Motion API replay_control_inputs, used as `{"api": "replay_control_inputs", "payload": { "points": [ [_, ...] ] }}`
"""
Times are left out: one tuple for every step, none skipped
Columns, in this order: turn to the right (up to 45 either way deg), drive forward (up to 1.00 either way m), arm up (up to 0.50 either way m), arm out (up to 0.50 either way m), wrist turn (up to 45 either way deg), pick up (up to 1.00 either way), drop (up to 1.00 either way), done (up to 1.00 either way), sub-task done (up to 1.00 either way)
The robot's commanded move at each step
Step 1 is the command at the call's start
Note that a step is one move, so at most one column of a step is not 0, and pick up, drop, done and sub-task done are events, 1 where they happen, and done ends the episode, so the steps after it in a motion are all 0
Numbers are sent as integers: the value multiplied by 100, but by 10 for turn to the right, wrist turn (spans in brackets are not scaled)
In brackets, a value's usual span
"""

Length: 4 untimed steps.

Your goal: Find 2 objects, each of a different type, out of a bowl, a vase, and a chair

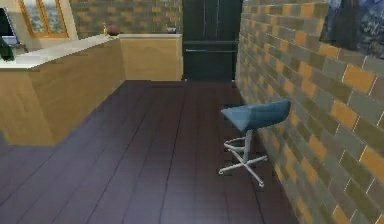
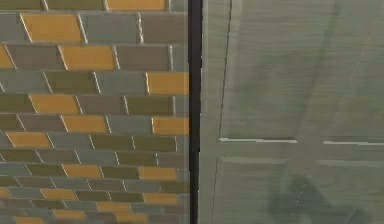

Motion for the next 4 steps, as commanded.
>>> {"api": "replay_control_inputs", "payload": {
  "points": [
    [0,45,0,0,0,0,0,0,0],
    [-180,0,0,0,0,0,0,0,0],
    [0,50,0,0,0,0,0,0,0],
    [-450,0,0,0,0,0,0,0,0]
  ]
}}
